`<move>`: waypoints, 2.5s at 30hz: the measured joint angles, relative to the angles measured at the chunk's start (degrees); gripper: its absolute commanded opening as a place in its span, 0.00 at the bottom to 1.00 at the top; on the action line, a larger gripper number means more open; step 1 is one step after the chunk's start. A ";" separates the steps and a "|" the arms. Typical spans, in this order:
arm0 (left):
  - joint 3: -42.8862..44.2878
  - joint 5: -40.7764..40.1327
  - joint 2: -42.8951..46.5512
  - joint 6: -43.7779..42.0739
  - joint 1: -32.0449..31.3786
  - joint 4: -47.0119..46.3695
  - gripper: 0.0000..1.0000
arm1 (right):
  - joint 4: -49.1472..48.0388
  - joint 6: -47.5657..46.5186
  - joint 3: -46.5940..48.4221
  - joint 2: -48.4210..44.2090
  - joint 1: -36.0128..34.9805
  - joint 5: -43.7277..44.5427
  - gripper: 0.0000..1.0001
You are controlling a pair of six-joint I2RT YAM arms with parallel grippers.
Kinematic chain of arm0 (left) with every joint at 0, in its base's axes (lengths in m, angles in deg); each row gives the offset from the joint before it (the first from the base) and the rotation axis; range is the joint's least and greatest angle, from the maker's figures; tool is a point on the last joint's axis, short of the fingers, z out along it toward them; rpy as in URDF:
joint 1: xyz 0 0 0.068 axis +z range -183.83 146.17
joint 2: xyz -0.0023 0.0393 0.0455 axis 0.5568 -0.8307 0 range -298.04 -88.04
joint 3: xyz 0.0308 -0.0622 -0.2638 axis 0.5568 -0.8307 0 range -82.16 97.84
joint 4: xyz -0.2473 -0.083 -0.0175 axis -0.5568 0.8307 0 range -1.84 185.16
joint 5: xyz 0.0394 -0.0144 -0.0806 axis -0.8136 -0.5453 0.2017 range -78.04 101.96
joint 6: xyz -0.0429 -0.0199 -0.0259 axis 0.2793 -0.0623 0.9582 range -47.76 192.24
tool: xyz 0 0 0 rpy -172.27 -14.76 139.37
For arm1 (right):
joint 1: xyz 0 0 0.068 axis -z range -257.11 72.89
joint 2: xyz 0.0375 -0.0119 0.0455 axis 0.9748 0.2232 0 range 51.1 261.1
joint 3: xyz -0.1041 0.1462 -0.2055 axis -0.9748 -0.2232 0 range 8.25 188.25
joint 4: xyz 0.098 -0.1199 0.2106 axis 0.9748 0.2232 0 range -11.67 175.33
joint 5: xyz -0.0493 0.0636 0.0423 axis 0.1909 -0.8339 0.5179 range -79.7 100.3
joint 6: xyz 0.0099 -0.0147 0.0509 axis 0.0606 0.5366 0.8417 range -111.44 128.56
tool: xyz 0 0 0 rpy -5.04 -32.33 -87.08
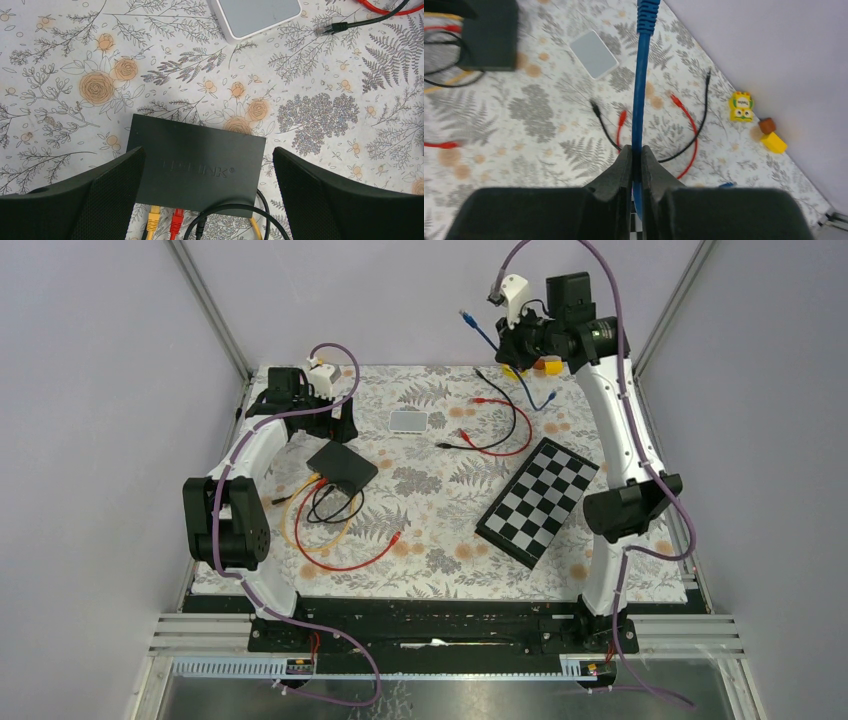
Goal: Pull the plug from the switch port
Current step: Place the connector at the center of the board, then move the switch port to the center of the board.
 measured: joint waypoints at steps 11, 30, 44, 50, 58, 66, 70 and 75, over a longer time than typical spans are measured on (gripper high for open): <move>0.00 0.26 0.00 0.04 0.00 0.02 0.99 | -1.55 -12.04 -0.85 15.50 -0.24 9.16 0.00; 0.00 0.68 -0.02 0.33 0.00 0.26 0.99 | -3.15 -17.81 -21.07 19.82 -7.45 15.26 0.34; -1.49 -4.50 0.00 1.75 0.00 -1.51 0.99 | -9.33 -13.14 -28.26 16.04 -7.30 18.43 0.91; -4.55 -5.79 0.04 0.83 0.74 -1.20 0.99 | -11.67 -9.86 -35.69 6.93 -7.30 15.19 0.93; -6.69 -7.21 0.74 -1.79 2.73 2.54 0.99 | -15.10 -5.20 -44.37 -6.71 -7.28 8.72 0.95; -6.27 -4.72 -2.29 -0.74 8.70 6.03 0.99 | -16.28 -1.77 -53.92 -10.69 -7.30 3.32 0.96; -5.40 -2.84 -6.14 0.72 10.82 7.10 0.98 | -16.31 -0.28 -56.24 -10.69 -7.48 1.03 0.96; -3.98 -0.07 -10.82 3.23 12.41 7.85 0.97 | -16.57 1.86 -55.28 -9.75 -8.70 -2.01 0.96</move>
